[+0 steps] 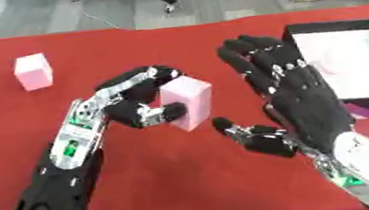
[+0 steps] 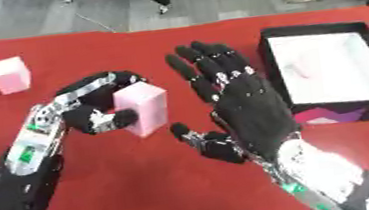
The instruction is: Pick up the objects with one hand, pass them to the other hand, and then place them into the box on the other side of the table.
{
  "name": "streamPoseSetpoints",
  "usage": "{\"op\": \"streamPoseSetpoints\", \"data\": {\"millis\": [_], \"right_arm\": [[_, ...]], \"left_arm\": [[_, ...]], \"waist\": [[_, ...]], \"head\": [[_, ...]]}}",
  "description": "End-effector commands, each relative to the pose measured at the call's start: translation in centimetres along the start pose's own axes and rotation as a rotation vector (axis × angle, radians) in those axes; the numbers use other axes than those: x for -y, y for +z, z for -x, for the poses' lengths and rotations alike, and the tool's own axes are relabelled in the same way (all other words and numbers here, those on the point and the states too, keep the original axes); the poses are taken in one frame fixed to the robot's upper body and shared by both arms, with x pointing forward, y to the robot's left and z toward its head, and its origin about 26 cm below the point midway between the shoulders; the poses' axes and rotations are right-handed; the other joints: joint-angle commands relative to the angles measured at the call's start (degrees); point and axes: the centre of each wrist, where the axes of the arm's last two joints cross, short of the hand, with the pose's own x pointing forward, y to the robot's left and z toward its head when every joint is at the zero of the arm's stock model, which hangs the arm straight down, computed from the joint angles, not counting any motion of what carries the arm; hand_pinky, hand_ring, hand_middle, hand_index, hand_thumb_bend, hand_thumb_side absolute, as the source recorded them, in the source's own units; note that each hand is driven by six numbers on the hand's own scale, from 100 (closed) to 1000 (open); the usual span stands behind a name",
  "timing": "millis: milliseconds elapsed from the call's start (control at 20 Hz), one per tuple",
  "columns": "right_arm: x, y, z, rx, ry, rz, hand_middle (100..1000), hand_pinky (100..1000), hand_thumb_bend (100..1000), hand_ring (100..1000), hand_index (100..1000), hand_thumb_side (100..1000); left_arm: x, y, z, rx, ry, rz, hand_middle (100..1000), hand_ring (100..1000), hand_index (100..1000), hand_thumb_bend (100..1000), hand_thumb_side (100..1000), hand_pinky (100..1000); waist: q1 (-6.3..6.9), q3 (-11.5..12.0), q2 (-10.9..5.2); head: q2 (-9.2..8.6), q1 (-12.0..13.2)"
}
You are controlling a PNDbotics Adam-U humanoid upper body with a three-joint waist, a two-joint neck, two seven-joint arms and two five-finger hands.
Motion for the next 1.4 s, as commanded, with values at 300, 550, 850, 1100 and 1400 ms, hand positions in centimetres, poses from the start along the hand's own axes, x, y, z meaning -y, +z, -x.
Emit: {"op": "streamPoseSetpoints", "data": {"millis": [300, 550, 850, 1100, 1400], "right_arm": [[0.4, -0.2, -0.9, 0.030, -0.074, 0.008, 822, 810, 498, 889, 942, 330], [0.2, 0.1, -1.3, 0.018, -0.116, 0.004, 800, 797, 467, 891, 931, 331], [0.1, 0.1, -1.4, 0.014, -0.131, 0.008, 782, 796, 426, 880, 920, 297], [0.2, 0.0, -1.4, 0.016, -0.123, 0.018, 771, 778, 334, 872, 914, 227], [0.2, -0.1, -1.4, 0.001, -0.100, 0.034, 730, 741, 151, 837, 885, 100]], "left_arm": [[-0.1, -1.8, -1.5, 0.057, -0.010, 0.023, 522, 617, 652, 100, 438, 723], [-0.1, -2.4, -2.2, 0.089, 0.005, 0.029, 523, 618, 652, 100, 433, 724], [0.3, -3.2, -2.8, 0.116, 0.021, 0.050, 525, 619, 654, 100, 437, 725], [0.6, -3.8, -3.6, 0.144, 0.042, 0.078, 526, 620, 654, 100, 440, 727], [1.1, -4.3, -3.8, 0.139, 0.047, 0.109, 526, 625, 654, 100, 442, 731]], "waist": [[-0.01, 0.00, -0.39], [-0.05, 0.10, -0.36], [-0.04, 0.01, -0.36], [0.08, -0.20, -0.34], [0.23, -0.39, -0.34]], "head": [[-0.16, -0.17], [-0.16, -0.30], [-0.16, -0.48], [-0.16, -0.72], [-0.16, -0.93]]}}
